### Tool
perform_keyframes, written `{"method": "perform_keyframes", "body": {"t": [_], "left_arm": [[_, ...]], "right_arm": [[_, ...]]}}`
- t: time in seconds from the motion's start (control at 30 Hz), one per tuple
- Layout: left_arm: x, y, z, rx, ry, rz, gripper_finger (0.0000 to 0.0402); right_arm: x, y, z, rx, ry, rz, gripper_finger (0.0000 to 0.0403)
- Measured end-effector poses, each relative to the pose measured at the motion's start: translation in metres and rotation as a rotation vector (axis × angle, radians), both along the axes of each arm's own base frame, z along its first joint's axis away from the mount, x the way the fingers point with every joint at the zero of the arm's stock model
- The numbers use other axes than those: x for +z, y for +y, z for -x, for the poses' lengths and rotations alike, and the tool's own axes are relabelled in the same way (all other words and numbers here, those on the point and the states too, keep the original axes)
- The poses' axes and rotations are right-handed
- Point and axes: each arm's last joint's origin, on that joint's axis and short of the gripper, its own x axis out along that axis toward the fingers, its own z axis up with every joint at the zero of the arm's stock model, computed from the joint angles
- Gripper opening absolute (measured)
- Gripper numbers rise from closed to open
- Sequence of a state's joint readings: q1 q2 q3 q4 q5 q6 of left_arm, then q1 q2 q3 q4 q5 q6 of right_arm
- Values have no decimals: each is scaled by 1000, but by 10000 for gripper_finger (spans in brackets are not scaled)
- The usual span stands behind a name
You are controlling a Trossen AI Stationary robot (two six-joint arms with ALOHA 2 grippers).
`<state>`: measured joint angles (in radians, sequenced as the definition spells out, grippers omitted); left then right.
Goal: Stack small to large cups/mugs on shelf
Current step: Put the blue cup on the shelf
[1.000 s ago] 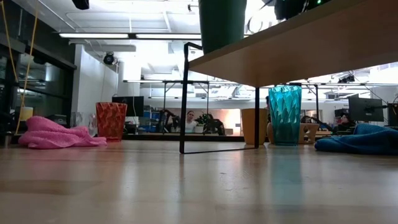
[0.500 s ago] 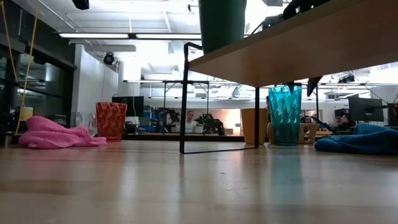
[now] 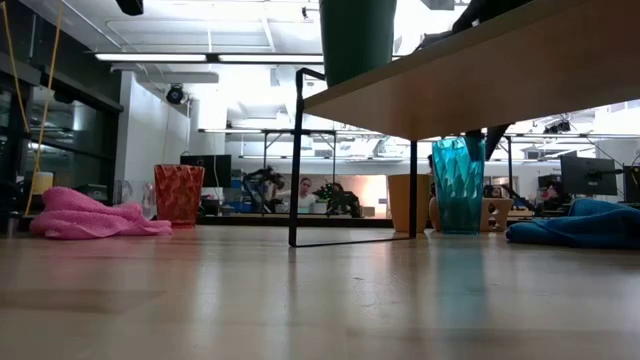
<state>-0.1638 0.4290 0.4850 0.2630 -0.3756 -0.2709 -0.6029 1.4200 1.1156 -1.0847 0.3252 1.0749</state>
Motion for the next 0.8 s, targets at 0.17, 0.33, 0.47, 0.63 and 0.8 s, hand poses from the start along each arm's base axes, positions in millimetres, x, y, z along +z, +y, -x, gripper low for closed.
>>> {"method": "perform_keyframes", "body": {"t": [0.17, 0.33, 0.47, 0.63, 0.8], "left_arm": [[0, 0, 0, 0, 0, 0, 0], [0, 0, 0, 0, 0, 0, 0], [0, 0, 0, 0, 0, 0, 0], [0, 0, 0, 0, 0, 0, 0], [0, 0, 0, 0, 0, 0, 0]], "right_arm": [[1, 0, 0, 24, 2, 3, 8], [2, 1, 1, 39, 10, 7, 4], [10, 6, 7, 65, 0, 12, 3], [28, 18, 23, 135, -44, 2, 2], [49, 37, 43, 208, -90, 27, 1]]}}
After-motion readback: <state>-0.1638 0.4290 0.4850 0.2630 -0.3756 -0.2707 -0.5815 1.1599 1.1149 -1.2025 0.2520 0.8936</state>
